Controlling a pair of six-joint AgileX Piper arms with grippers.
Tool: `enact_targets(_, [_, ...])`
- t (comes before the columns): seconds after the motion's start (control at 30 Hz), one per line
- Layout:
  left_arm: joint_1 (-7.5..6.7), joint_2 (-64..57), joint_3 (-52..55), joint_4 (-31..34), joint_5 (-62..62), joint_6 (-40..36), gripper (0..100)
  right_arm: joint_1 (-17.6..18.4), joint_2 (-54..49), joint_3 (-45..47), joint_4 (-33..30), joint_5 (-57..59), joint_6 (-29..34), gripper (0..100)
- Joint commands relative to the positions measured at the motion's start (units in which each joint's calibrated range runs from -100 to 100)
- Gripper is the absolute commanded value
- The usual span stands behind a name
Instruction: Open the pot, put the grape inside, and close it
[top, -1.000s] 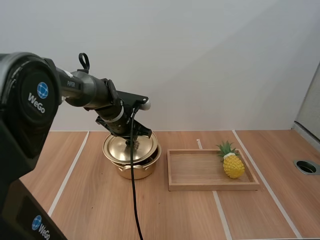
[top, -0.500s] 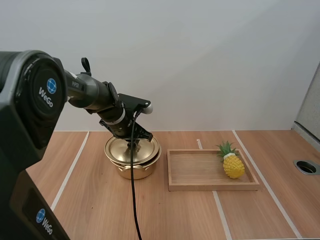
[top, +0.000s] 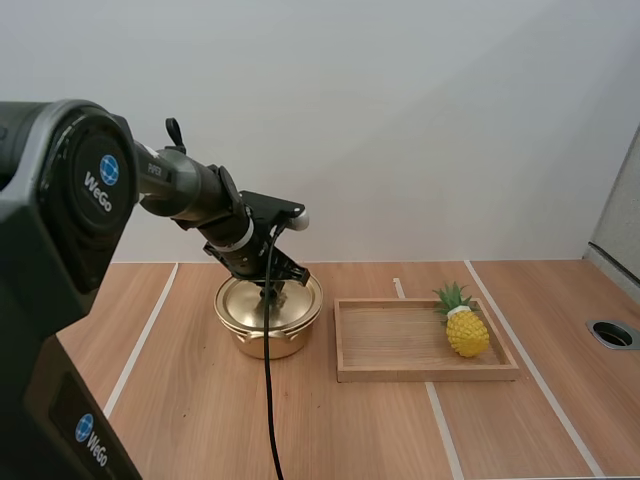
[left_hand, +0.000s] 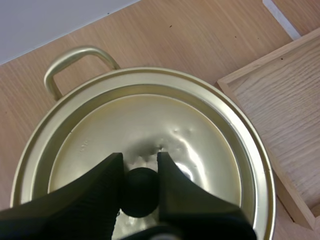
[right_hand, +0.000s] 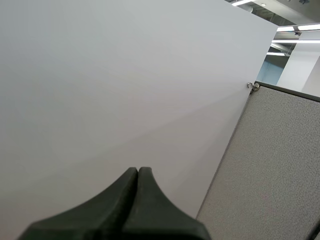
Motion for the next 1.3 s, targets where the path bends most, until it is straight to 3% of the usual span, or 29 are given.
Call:
enact_targets(0.0, [-0.05,1.5,1.4,0.8,0.9,0.0,0,-0.2,-0.5,-0.2,-0.8,0.0,0.5,0])
enact_targets(0.33, [-0.05,2.0,2.1,2.3,0.3,-0.1,0,-0.2,-0.5,-0.2,-0.8,0.0,0.5,0])
enact_targets(0.43, [-0.05,2.0,2.1,2.3,0.5,-1.0,6,-0.2,-0.5,-0.2,-0.8,0.0,0.5,0])
enact_targets(0.53, [-0.05,2.0,2.1,2.3,0.2,-3.1,32,-0.2,-0.5,-0.2,-0.8,0.0,0.5,0])
enact_targets(0.57, [-0.05,2.0,2.1,2.1,0.2,-3.1,47,-0.2,-0.5,-0.2,-0.8,0.0,0.5,0])
enact_targets(0.63, [-0.05,1.8,2.1,2.1,0.4,-3.0,91,-0.2,-0.5,-0.2,-0.8,0.0,0.5,0])
enact_targets(0.67, [-0.05,1.8,2.0,2.2,0.9,-2.6,100,-0.2,-0.5,-0.2,-0.8,0.0,0.5,0])
enact_targets(1.27, [-0.05,-7.0,-6.0,1.8,2.3,-1.8,100,-0.2,-0.5,-0.2,-0.8,0.0,0.5,0])
